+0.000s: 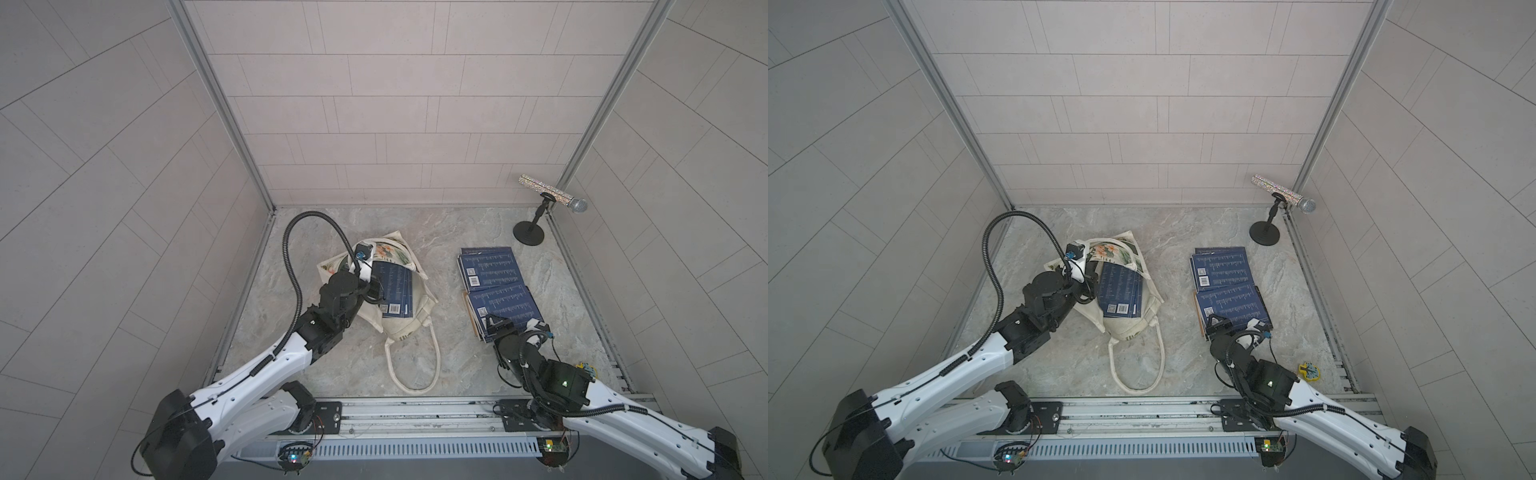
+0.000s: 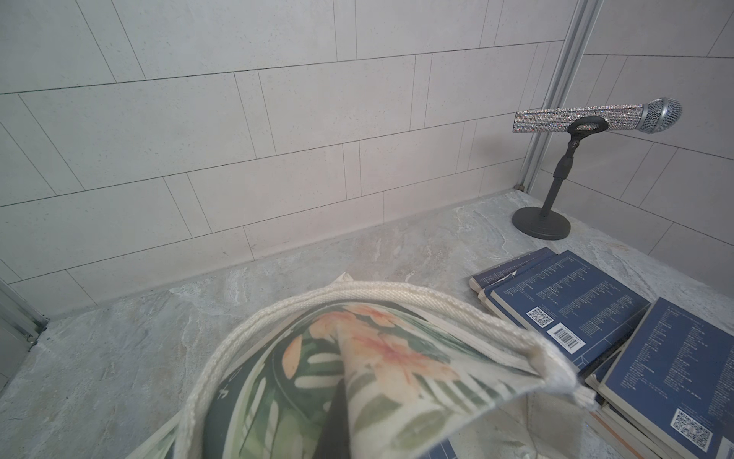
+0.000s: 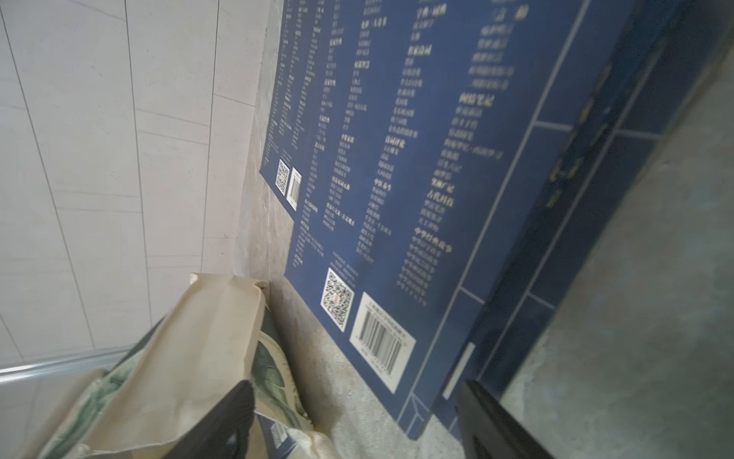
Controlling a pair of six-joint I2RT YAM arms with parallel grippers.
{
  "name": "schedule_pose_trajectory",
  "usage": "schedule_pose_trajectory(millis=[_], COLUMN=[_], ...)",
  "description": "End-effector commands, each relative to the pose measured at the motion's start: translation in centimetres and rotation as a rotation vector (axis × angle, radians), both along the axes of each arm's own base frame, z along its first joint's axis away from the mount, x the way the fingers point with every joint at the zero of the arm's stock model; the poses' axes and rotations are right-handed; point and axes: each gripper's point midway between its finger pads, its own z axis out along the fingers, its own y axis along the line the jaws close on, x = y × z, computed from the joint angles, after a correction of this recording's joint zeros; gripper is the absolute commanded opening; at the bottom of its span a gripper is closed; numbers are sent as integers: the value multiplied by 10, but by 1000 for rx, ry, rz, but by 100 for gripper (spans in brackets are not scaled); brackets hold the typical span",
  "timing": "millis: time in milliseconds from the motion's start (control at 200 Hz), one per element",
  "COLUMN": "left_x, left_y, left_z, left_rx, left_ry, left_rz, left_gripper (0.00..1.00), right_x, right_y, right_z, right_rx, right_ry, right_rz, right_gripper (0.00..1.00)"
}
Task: Take out the books from the canvas bag
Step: Place the book on the book, then pick up the book from the canvas bag.
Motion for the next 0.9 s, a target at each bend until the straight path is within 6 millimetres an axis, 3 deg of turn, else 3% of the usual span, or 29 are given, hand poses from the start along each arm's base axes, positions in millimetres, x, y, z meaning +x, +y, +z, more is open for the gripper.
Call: schedule_pose_trajectory(millis=[0, 160, 280, 445, 570, 640, 665, 776, 891], left_x=[1, 1, -2, -7, -9, -11, -12, -17, -20], left_y=[-3, -5, -8, -9, -10, -10, -10, -10, -9], left_z=[42, 41, 43, 49, 52, 54, 55, 61, 65], left_rx=[-73, -75, -89, -111, -123, -138, -142, -168, -187], left_ry=[-94, -90, -89, -115, -122, -134, -140, -160, -178], left_rz=[-11, -19, -42, -65, -77, -89, -92, -108, -118], left_gripper=[0, 0, 0, 0, 0, 0, 0, 0, 0], right_x=[-4, -10, 1, 12, 3, -7, -10, -26, -26], right_y=[-8, -11, 9, 77, 142, 173, 188, 229, 251], right_z=[10, 23, 41, 84, 93, 88, 97, 87, 64], right_rx=[0, -96, -141, -263, -311, -381, -392, -456, -477], right_ry=[13, 65, -12, -153, -227, -225, -255, -268, -252], right_rz=[-30, 15, 113, 406, 632, 745, 792, 909, 940], right_gripper=[100, 100, 100, 96, 86, 85, 85, 85, 85])
